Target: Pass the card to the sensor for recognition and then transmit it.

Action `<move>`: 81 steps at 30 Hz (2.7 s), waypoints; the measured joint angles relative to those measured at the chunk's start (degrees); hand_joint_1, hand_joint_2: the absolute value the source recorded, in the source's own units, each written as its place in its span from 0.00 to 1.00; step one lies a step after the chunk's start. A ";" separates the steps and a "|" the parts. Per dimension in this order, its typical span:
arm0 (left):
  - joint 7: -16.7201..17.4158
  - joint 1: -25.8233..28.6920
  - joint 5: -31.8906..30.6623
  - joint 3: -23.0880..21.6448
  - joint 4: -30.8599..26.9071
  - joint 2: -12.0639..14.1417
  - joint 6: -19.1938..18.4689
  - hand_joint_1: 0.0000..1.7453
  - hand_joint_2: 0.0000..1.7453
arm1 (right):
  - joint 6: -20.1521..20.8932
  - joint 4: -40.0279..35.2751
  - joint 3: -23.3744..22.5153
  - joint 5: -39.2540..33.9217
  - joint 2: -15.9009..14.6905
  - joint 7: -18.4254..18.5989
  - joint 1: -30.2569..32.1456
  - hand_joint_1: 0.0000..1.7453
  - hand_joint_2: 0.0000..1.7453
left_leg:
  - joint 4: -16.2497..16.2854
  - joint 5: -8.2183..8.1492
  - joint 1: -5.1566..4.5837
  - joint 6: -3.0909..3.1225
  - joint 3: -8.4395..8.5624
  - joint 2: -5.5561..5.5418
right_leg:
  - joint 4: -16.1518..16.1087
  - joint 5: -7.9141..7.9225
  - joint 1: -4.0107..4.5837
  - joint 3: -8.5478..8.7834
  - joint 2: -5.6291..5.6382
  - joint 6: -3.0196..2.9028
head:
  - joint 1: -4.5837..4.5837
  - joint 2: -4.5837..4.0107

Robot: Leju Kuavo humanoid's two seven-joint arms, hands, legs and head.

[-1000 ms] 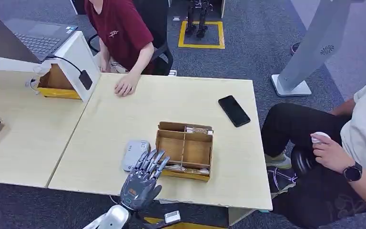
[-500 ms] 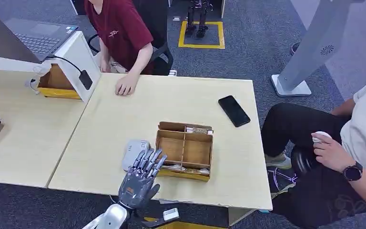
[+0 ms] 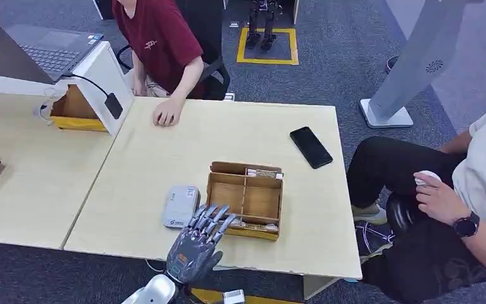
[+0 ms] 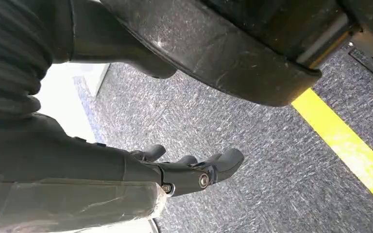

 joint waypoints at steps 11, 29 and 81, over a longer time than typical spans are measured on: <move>-3.78 1.10 0.44 5.37 0.00 -3.00 0.00 0.00 1.00 | 0.09 -0.02 0.00 0.15 0.02 0.02 -0.01 0.00 1.00 | 0.00 0.02 0.02 -0.03 0.00 0.00 | 0.01 0.00 0.00 0.00 -0.02 0.00 | 0.02 0.00; -5.90 1.26 0.17 10.75 1.27 -5.27 -0.02 0.00 1.00 | 0.15 -0.02 0.00 0.98 0.07 0.00 -0.03 0.00 1.00 | 0.00 0.02 0.01 -0.03 0.01 0.00 | 0.01 0.00 0.00 0.00 -0.02 0.00 | 0.00 0.00; -14.51 0.64 3.37 18.07 5.90 -8.92 0.02 1.00 1.00 | 0.83 -0.07 0.00 1.81 0.09 -0.15 -0.22 0.00 1.00 | 0.00 0.02 0.01 -0.02 0.00 -0.02 | 0.01 0.00 0.00 0.02 -0.02 0.00 | 0.00 0.00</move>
